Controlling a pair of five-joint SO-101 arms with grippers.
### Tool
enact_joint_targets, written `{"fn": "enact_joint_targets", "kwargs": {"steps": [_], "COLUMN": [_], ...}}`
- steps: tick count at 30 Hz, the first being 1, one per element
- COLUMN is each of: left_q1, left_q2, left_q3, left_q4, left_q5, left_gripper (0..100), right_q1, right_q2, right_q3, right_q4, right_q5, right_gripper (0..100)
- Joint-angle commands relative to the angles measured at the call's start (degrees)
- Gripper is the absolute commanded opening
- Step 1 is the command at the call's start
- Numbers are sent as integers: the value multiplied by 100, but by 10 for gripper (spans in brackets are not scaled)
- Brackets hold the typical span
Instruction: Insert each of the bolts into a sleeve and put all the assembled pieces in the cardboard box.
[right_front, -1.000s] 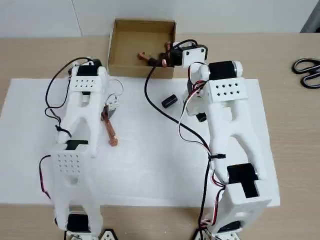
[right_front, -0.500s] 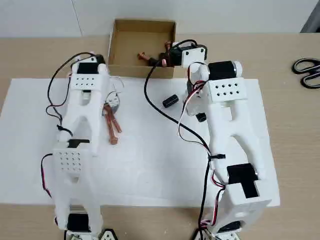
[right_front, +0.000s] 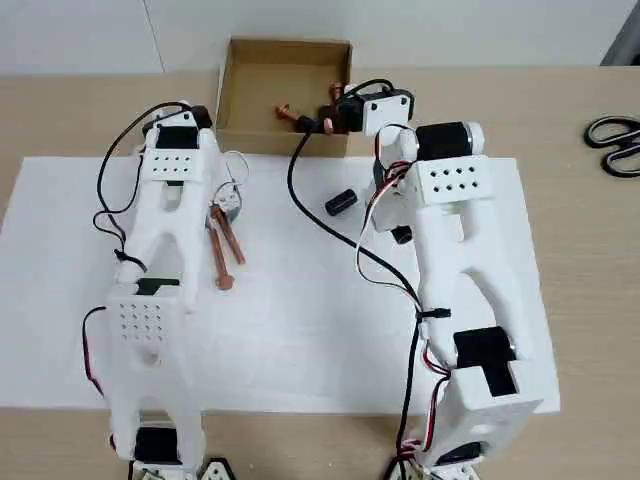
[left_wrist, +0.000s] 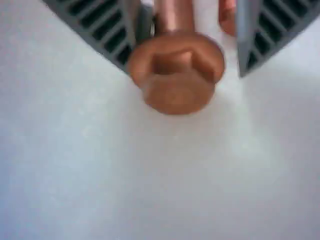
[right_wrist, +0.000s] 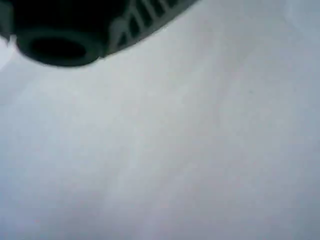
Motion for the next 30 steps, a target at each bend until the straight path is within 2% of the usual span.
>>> {"fn": "enact_joint_targets", "kwargs": {"steps": [1,11,16,27,30], "left_q1": [18,273,264,273,325], "left_q2": [-53,-53,-9,457,457], "left_q3": [-13,-13,-13,-66,-444], "left_q4": [-123,-123,-158,-237,44], "left_q5": [9,9,9,9,9], "left_gripper": [115,114,25,17,5], "right_q1": [31,31,40,48,31], "right_q2": [-382,-382,-382,-382,-382], "right_q3": [-255,-255,-255,-255,-255], "right_q4": [-22,-13,4,4,4], "right_q5": [-9,-35,-35,-35,-26], "right_gripper": [5,5,5,5,5]}}
